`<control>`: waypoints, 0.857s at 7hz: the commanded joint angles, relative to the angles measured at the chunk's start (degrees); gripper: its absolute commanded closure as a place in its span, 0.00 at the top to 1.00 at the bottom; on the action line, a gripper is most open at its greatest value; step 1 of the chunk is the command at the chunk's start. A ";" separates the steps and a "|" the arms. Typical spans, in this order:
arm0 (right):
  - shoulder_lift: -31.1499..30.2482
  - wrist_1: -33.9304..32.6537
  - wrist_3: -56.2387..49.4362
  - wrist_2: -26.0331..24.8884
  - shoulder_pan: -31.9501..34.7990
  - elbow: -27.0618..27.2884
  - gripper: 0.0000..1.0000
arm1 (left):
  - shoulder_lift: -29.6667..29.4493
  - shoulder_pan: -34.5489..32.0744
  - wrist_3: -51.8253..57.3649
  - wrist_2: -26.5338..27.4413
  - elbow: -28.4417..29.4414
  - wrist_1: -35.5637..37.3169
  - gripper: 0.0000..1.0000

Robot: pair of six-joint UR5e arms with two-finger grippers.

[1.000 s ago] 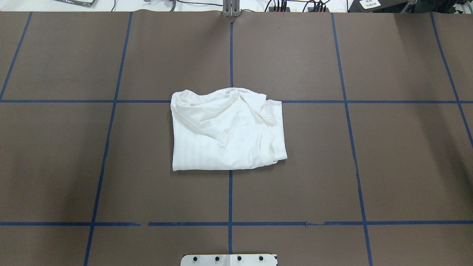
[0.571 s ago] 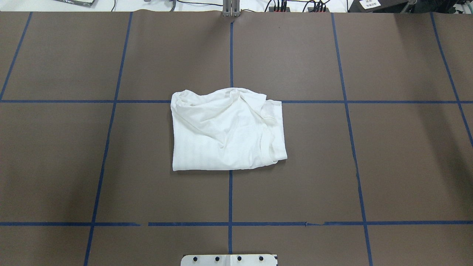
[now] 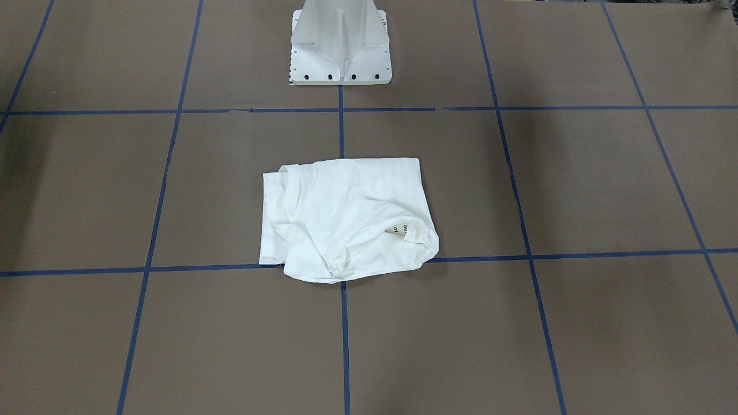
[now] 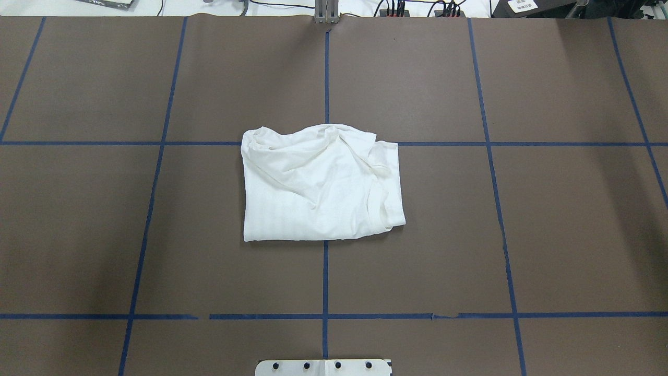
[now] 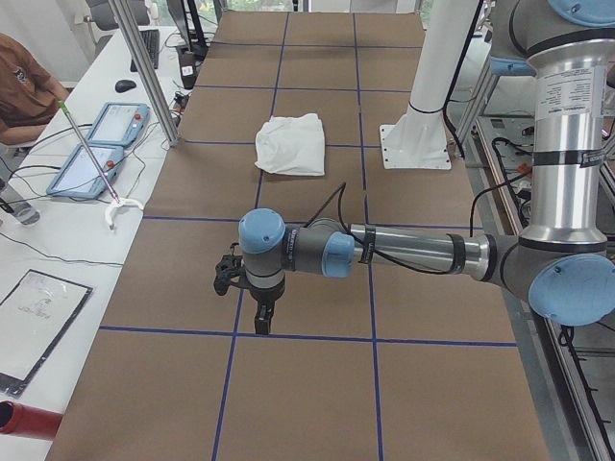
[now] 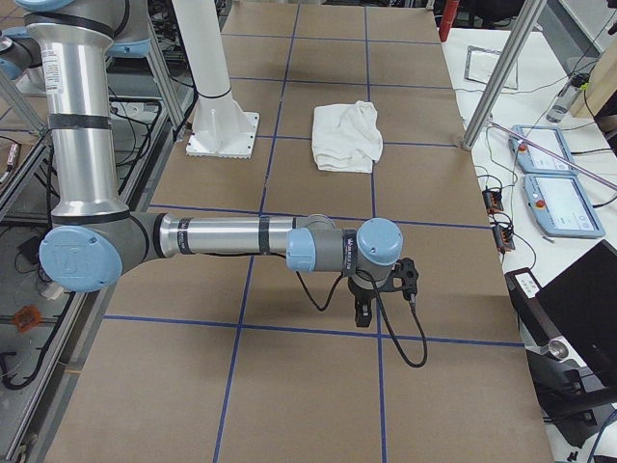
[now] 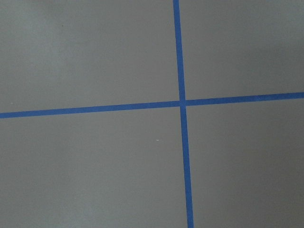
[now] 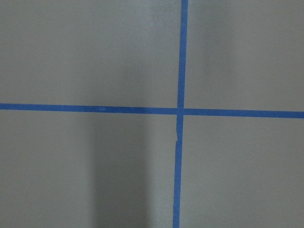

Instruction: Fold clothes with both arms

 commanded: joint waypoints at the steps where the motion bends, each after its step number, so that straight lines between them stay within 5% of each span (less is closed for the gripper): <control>1: -6.03 0.15 0.15 -1.37 1.51 6.24 1.00 | -0.84 0.10 0.17 -0.08 -0.13 1.64 1.00; 6: -8.00 0.15 0.24 -4.20 1.42 9.01 1.00 | 0.21 0.01 0.26 -0.08 -0.40 1.74 1.00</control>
